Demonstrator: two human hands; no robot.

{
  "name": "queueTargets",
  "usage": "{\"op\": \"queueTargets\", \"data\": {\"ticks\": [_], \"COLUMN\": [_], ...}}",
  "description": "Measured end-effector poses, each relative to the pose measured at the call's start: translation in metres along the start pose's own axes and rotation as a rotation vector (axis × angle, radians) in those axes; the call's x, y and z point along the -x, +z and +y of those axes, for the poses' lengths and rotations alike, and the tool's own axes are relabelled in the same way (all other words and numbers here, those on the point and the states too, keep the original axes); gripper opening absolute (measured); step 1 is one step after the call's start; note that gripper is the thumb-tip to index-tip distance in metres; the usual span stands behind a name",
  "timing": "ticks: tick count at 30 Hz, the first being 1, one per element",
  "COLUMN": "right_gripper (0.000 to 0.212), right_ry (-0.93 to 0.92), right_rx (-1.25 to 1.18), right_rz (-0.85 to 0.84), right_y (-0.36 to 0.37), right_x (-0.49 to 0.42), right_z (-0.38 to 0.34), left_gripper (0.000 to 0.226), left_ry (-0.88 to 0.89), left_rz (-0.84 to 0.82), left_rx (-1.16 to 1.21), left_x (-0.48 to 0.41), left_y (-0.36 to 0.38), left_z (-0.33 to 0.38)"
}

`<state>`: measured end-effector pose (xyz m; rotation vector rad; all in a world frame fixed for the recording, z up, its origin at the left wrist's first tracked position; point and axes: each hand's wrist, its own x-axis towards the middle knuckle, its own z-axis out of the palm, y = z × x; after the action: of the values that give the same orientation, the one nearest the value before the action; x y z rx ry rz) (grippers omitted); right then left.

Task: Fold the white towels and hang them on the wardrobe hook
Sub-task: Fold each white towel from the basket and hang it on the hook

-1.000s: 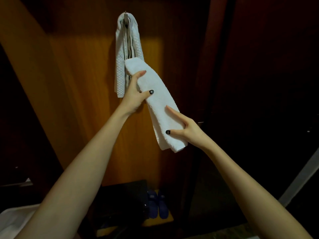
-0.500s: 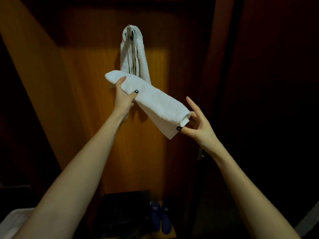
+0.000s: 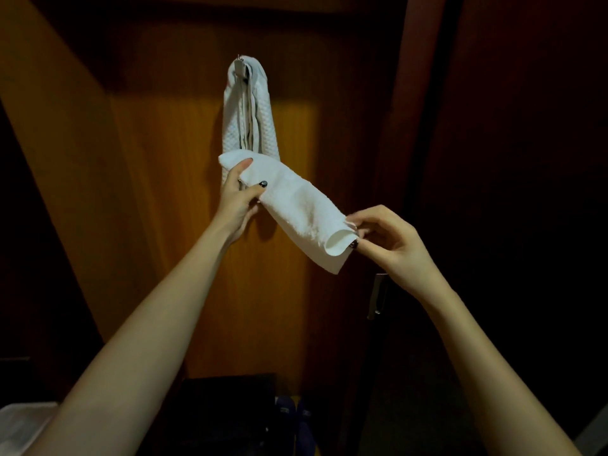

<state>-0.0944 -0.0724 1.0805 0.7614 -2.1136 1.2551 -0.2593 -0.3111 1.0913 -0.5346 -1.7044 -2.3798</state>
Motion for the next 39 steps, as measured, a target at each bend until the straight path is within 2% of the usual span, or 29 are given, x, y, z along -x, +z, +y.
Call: {"op": "queueTargets", "data": {"ticks": [2, 4, 7, 10, 13, 19, 21, 24, 26, 30, 34, 37, 39], "right_gripper": [0.049, 0.059, 0.052, 0.035, 0.023, 0.021, 0.027, 0.043, 0.045, 0.039, 0.04, 0.029, 0.019], "right_ry": [0.025, 0.021, 0.009, -0.01, 0.063, 0.232, 0.212, 0.177, 0.182, 0.214, 0.253, 0.272, 0.251], "right_rx": [0.005, 0.093, 0.284, 0.398, 0.365, 0.118, 0.148, 0.138, 0.132, 0.191, 0.245, 0.262, 0.292], "right_rz": [-0.084, -0.165, -0.313, -0.404, -0.378, -0.129, -0.091, -0.12, -0.147, -0.201, -0.285, -0.348, -0.267], "right_y": [-0.002, -0.002, -0.005, -0.005, -0.006, -0.009, -0.01, -0.008, -0.007, -0.006, -0.004, -0.004, -0.003], "right_x": [0.0, 0.001, 0.003, 0.007, 0.011, 0.017, 0.017, 0.016, 0.013, 0.009, 0.008, 0.007, 0.002], "right_z": [-0.004, -0.008, -0.014, -0.015, -0.007, 0.013, 0.015, 0.013, 0.012, 0.007, 0.001, -0.003, -0.002], "left_gripper": [0.051, 0.051, 0.05, 0.05, 0.051, 0.051, 0.049, 0.048, 0.046, 0.037, 0.033, 0.035, 0.038], "left_ry": [-0.009, -0.016, -0.03, -0.024, -0.01, -0.005, -0.012, -0.019, -0.018, -0.02, -0.038, -0.049, -0.053], "left_rz": [-0.031, -0.06, -0.079, -0.069, -0.063, -0.007, -0.004, 0.001, 0.002, 0.0, 0.068, 0.105, 0.117], "left_rx": [0.028, 0.034, 0.04, 0.081, 0.098, 0.169, 0.181, 0.192, 0.184, 0.114, 0.058, 0.089, 0.13], "left_x": [0.0, 0.001, 0.0, -0.001, -0.003, -0.008, -0.009, -0.01, -0.011, -0.013, -0.015, -0.017, -0.019], "left_y": [0.003, 0.007, 0.011, 0.013, 0.014, 0.014, 0.015, 0.016, 0.015, 0.008, 0.003, -0.004, -0.007], "left_z": [-0.001, -0.002, -0.004, -0.003, 0.0, 0.002, 0.0, -0.005, -0.008, -0.016, -0.024, -0.026, -0.024]}}
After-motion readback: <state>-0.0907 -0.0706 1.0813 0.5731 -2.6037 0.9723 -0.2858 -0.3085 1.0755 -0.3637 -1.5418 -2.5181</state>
